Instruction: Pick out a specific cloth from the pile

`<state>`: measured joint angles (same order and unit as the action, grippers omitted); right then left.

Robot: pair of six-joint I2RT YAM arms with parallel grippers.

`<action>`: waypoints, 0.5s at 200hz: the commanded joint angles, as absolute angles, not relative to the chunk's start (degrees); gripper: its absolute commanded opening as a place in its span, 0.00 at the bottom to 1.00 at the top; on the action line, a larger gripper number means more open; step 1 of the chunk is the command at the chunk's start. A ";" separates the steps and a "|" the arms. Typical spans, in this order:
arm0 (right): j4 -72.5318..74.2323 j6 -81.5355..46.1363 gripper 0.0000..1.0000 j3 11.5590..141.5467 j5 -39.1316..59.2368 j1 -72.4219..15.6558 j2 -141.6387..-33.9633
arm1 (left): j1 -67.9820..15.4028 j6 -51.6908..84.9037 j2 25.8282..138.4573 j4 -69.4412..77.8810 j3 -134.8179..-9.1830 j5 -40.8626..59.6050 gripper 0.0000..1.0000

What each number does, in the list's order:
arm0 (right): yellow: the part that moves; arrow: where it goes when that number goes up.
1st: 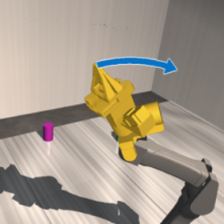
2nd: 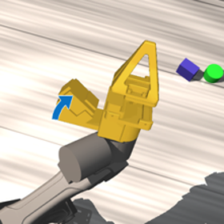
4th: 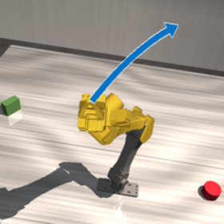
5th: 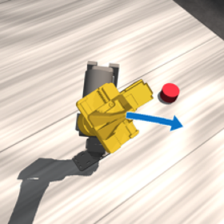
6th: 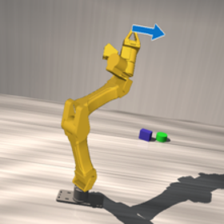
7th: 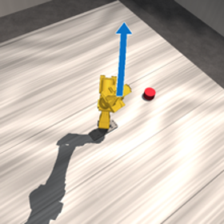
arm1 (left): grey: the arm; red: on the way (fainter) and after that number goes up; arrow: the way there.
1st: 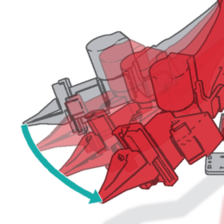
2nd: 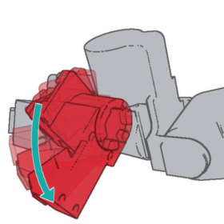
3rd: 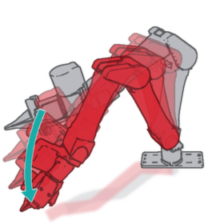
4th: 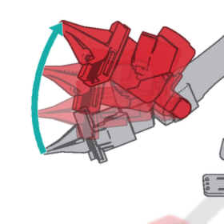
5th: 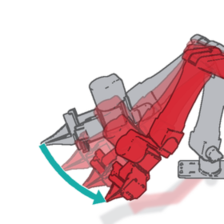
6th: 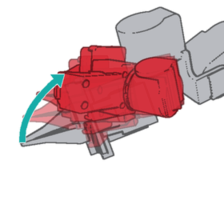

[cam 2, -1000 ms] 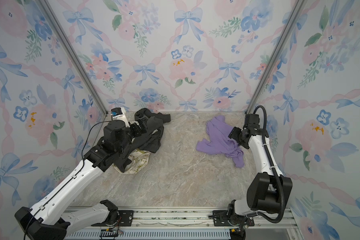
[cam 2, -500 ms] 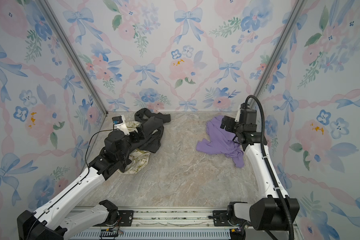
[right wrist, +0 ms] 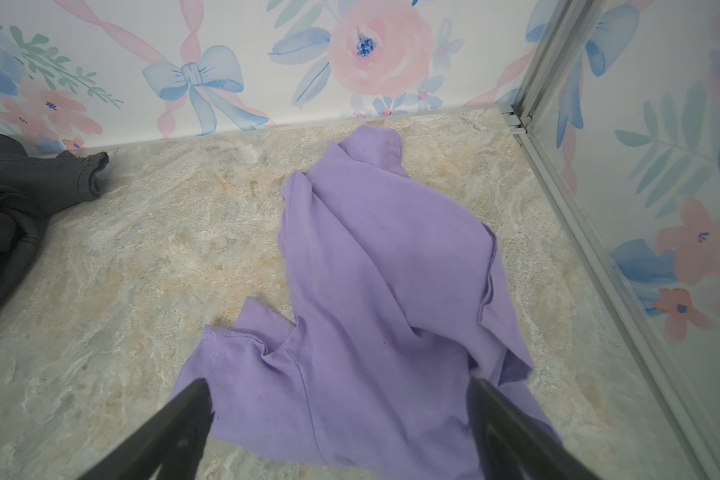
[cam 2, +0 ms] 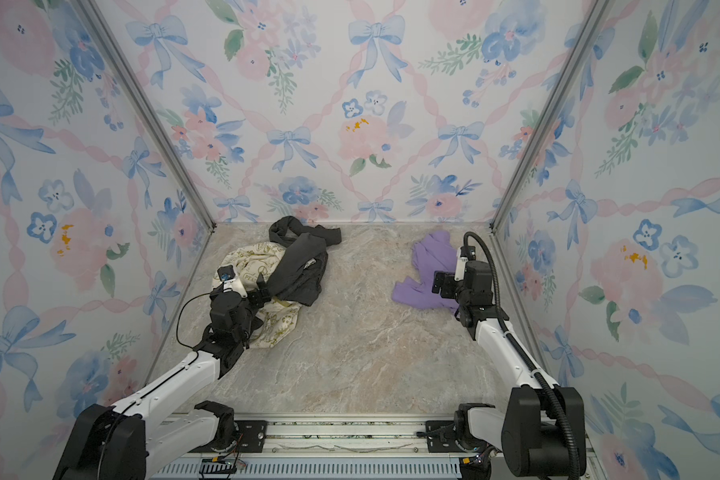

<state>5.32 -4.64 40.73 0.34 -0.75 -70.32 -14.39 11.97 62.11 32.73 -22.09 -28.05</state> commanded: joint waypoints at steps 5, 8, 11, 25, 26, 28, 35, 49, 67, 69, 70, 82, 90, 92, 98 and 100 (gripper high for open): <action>18.35 -2.86 0.97 38.65 -0.22 0.16 -73.69 | -12.44 9.58 65.22 44.17 -18.21 -25.24 0.98; 18.83 -2.71 0.97 38.47 -0.13 0.24 -74.20 | -12.34 9.36 65.67 45.07 -17.73 -25.01 0.98; 19.25 -2.57 0.97 38.23 -0.05 0.25 -74.65 | -12.27 9.29 66.06 46.00 -17.24 -24.93 0.98; 22.19 -1.78 0.97 37.08 0.11 0.36 -76.62 | -11.64 10.10 67.80 49.88 -15.14 -25.14 0.98; 22.48 -1.68 0.97 37.00 0.10 0.40 -76.81 | -11.62 10.23 67.96 50.12 -15.04 -25.18 0.98; 22.87 -1.56 0.97 36.80 0.16 0.36 -77.10 | -11.54 10.29 68.23 50.70 -14.83 -25.02 0.98; 24.32 -1.20 0.97 36.29 0.17 0.50 -78.06 | -11.27 10.16 68.95 51.68 -14.43 -25.01 0.98; 27.00 -1.35 0.97 35.45 -0.24 0.61 -80.11 | -10.40 10.77 70.66 52.40 -14.50 -25.30 0.98; 26.32 -1.56 0.97 37.13 -0.07 1.07 -81.43 | -9.46 10.99 73.24 55.08 -14.05 -23.86 0.98; 26.82 -1.47 0.97 37.05 -0.02 1.08 -81.57 | -9.42 10.88 73.44 55.21 -14.10 -23.72 0.98; 27.21 -1.44 0.97 37.03 -0.01 1.07 -81.66 | -9.37 10.89 73.59 55.25 -14.13 -23.72 0.98; 29.03 -0.95 0.97 37.15 0.33 1.06 -82.45 | -9.04 10.55 75.31 56.12 -14.24 -23.47 0.98; 29.55 -0.79 0.97 37.50 0.15 1.10 -82.96 | -8.88 10.60 76.29 56.85 -14.17 -23.24 0.98; 29.54 -0.79 0.97 37.61 0.10 1.15 -83.10 | -8.83 10.56 76.53 57.08 -14.16 -23.28 0.98; 29.54 -0.84 0.97 37.95 0.08 1.31 -83.55 | -8.74 10.61 77.09 57.56 -14.02 -23.12 0.98; 29.55 -0.94 0.97 38.07 0.13 1.38 -83.64 | -8.69 10.59 77.35 57.74 -14.05 -23.14 0.98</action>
